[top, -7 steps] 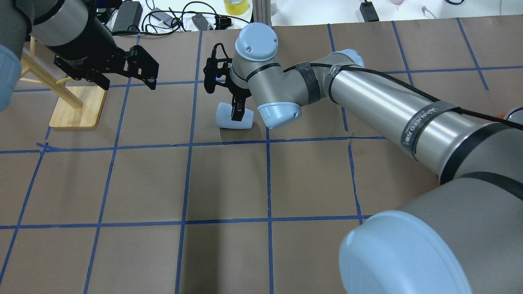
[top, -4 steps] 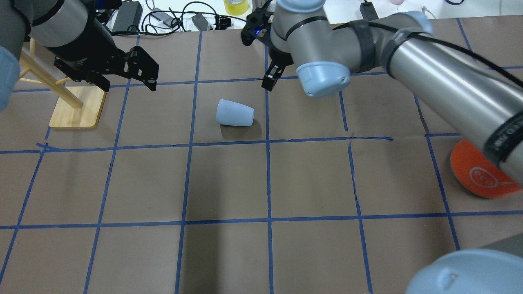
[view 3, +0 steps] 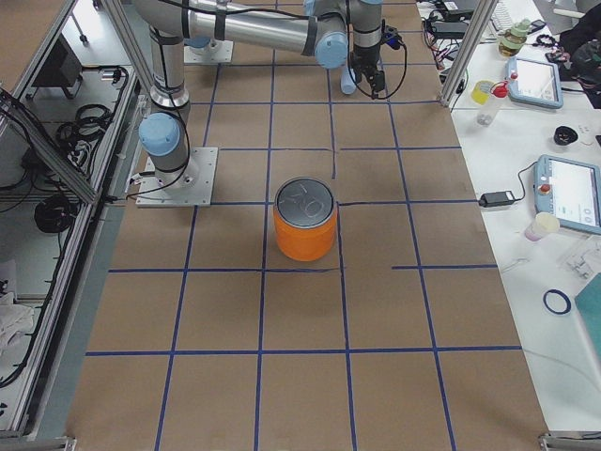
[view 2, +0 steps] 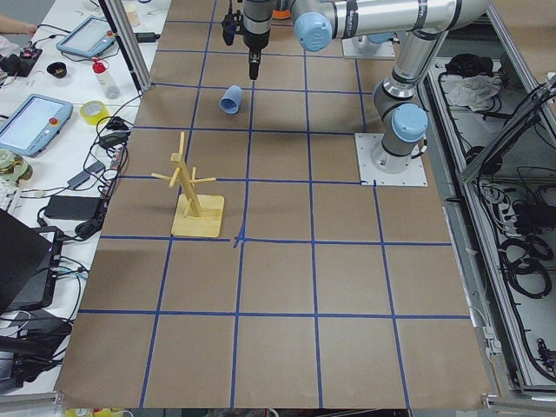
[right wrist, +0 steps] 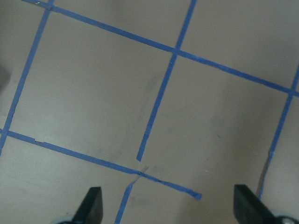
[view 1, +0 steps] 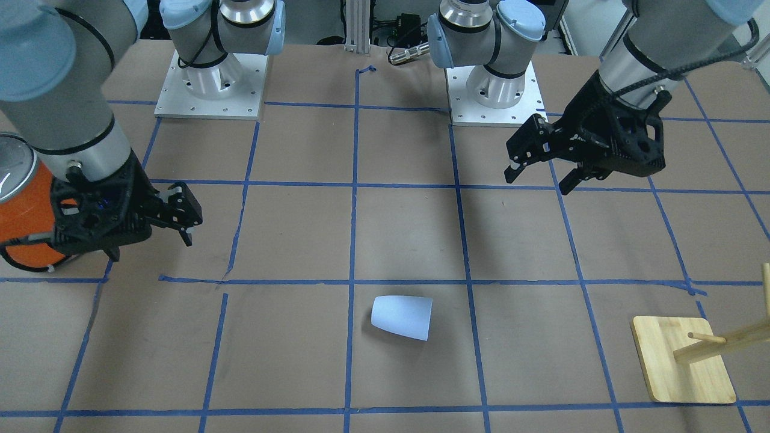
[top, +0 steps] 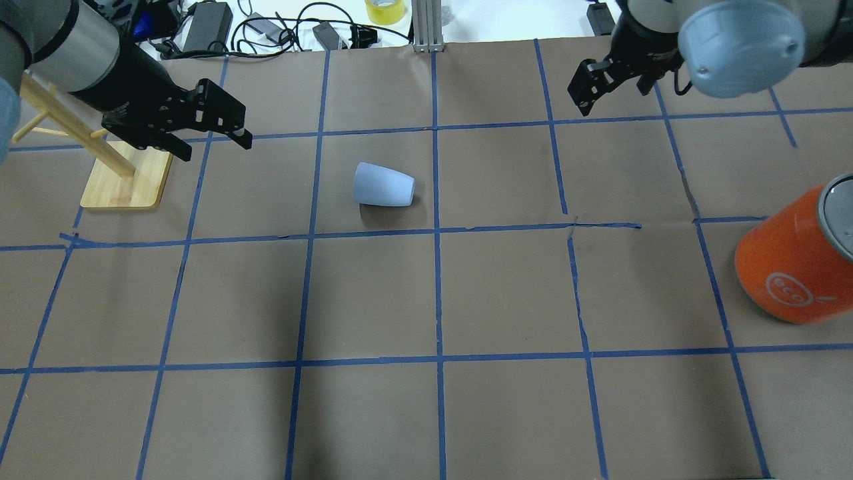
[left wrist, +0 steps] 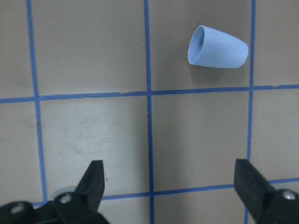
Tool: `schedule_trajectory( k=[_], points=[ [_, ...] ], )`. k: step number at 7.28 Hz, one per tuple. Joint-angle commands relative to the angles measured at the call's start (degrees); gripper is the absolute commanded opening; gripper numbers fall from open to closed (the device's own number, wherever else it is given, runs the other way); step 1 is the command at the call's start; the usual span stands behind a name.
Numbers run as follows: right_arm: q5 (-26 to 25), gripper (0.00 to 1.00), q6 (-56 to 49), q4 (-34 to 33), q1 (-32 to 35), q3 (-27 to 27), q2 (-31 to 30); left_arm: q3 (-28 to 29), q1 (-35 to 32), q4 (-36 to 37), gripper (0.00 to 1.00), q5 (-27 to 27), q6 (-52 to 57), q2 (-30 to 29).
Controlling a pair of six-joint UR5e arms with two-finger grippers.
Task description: Flip cup
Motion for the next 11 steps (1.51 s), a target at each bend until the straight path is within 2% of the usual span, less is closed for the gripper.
schedule_trajectory(
  k=[1,3,5,6,8,10,11],
  points=[
    [-5.44,1.00,5.58,8.49,-1.23,-0.53,-7.40,-2.05,1.01,8.28,1.00,-9.88,1.75,-7.66],
    [-6.61,1.00,14.28,9.47,-0.96,0.15,-6.99,-3.46,1.01,16.73,1.00,-20.51,1.75,-15.83],
    [-5.12,1.00,14.40,9.29,-0.88,-0.10,-7.07,-3.47,1.01,19.20,1.00,-26.77,1.75,-22.43],
    [-2.68,1.00,14.57,9.38,-0.88,-0.02,-7.07,-3.47,0.92,19.75,1.00,-29.93,1.49,-24.81],
    [-1.00,1.00,18.15,10.17,0.08,0.68,-7.33,-4.95,0.92,21.93,1.00,-31.02,1.40,-28.68],
    [-1.24,1.00,18.44,10.08,0.36,0.60,-7.24,-6.37,0.40,23.53,1.00,-38.46,1.32,-30.89],
    [-0.47,1.00,18.35,10.17,0.61,1.12,-7.16,-6.28,-0.13,23.62,1.00,-38.75,1.31,-31.42]
  ],
)
